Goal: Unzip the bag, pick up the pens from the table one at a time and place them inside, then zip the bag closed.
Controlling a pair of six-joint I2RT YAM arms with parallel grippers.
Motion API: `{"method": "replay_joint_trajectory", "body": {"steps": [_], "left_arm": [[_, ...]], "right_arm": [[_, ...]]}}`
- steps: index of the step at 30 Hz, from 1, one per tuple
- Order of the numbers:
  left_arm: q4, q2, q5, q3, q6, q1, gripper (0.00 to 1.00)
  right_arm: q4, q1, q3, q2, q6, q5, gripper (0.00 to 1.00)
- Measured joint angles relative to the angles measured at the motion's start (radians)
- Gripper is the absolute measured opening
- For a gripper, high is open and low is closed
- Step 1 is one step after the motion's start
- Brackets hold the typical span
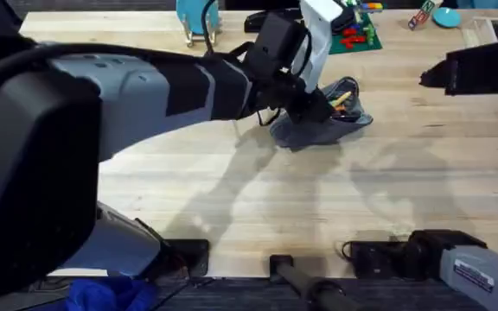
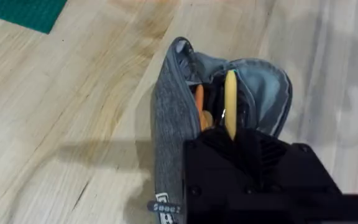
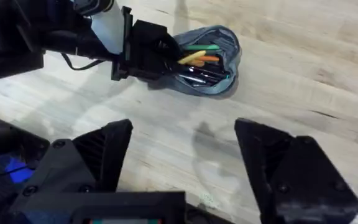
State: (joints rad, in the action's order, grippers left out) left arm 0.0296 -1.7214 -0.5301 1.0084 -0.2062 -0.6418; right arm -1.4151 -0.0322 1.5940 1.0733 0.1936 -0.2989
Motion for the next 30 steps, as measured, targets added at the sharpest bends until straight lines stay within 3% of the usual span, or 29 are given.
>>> {"method": "replay_joint_trajectory", "body": {"steps": [2, 3, 5, 9, 10, 30], "left_arm": [[0.0, 0.0, 0.001, 0.0, -0.002, 0.0, 0.074], [0.0, 0.0, 0.004, 0.0, -0.006, 0.0, 0.15], [-0.003, 0.0, 0.008, 0.0, -0.011, 0.001, 0.372], [-0.028, 0.0, 0.012, 0.0, -0.013, 0.003, 0.917], [-0.035, 0.0, 0.011, 0.0, -0.012, 0.003, 0.973], [-0.093, 0.002, 0.01, 0.0, -0.011, 0.026, 0.995]], "right_arm": [[0.0, 0.0, 0.0, 0.0, 0.0, 0.0, 0.997], [0.0, 0.0, 0.0, 0.0, 0.0, 0.0, 0.997], [0.0, 0.0, 0.0, 0.0, 0.0, 0.0, 0.997], [0.0, 0.0, 0.0, 0.001, 0.0, 0.0, 0.997], [0.0, 0.0, 0.0, 0.003, 0.0, 0.0, 0.997], [-0.002, 0.0, 0.0, 0.059, 0.0, 0.0, 0.998]]}}
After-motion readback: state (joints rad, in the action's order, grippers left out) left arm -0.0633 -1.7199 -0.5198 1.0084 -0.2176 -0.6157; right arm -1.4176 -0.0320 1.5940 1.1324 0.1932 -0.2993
